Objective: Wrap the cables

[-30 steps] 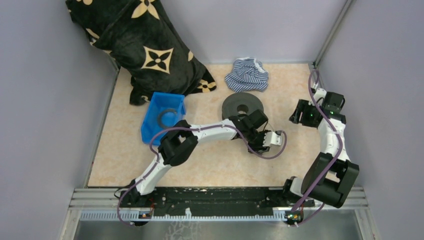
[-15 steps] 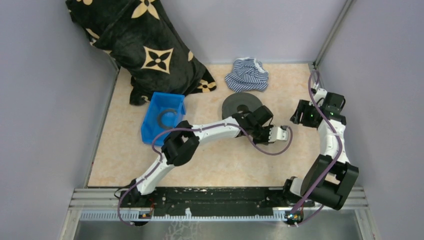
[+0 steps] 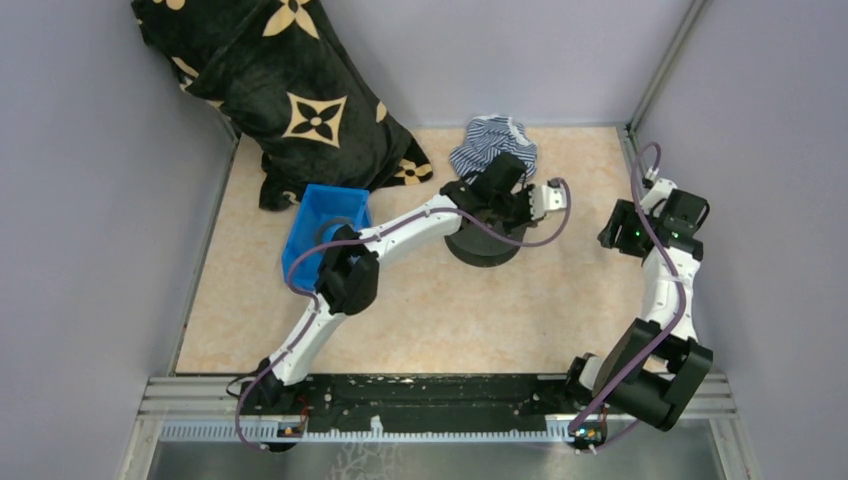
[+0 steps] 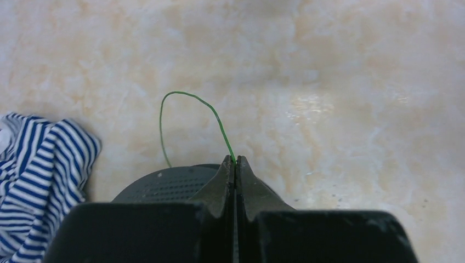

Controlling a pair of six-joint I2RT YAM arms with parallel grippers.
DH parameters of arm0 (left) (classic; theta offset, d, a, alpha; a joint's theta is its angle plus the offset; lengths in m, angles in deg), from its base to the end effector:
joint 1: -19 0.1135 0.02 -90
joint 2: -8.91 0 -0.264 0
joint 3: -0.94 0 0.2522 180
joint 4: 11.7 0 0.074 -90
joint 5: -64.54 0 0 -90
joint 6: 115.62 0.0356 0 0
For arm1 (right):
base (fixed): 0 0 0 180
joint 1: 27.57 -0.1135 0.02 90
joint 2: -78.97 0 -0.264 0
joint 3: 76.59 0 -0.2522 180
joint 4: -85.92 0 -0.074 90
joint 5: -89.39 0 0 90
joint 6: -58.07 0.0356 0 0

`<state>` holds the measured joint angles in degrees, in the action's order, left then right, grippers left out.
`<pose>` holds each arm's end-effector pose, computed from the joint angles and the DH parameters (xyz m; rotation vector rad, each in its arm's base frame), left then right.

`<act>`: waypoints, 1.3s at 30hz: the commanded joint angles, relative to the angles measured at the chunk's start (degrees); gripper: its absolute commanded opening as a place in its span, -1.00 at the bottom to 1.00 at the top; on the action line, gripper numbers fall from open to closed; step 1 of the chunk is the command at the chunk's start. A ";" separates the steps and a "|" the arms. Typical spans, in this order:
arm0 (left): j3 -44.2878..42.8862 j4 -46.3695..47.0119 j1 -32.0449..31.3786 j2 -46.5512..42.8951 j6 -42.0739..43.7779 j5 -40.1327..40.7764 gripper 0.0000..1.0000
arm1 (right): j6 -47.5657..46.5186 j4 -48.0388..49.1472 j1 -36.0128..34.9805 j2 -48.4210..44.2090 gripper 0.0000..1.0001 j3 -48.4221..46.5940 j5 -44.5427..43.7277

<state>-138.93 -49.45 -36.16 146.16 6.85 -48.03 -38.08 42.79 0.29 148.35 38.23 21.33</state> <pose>0.3048 -0.4618 0.2427 1.6821 1.4250 -0.6530 0.2282 -0.1056 0.2634 0.2645 2.3120 0.1651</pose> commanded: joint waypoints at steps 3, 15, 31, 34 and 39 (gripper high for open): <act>-4.29 3.14 3.31 3.11 -2.95 1.20 -0.99 | 0.17 1.97 0.36 -1.37 0.14 -0.17 0.78; 0.53 5.69 11.27 -0.52 -4.62 4.15 -0.99 | -0.01 1.97 0.36 -0.46 0.14 0.05 1.31; 12.94 7.07 21.16 -8.51 -6.37 2.40 -0.99 | -0.17 2.00 0.36 -0.04 0.15 0.25 1.79; 14.93 6.74 22.35 -9.50 -6.10 2.18 -0.99 | -0.18 1.99 0.36 0.12 0.15 0.22 2.02; 19.22 6.63 23.86 -11.24 -5.53 2.14 -0.99 | -0.23 1.88 0.37 0.14 0.15 0.30 2.22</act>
<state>-122.71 -43.35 -13.23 137.92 1.04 -44.86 -38.12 42.81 0.36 148.53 38.29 22.22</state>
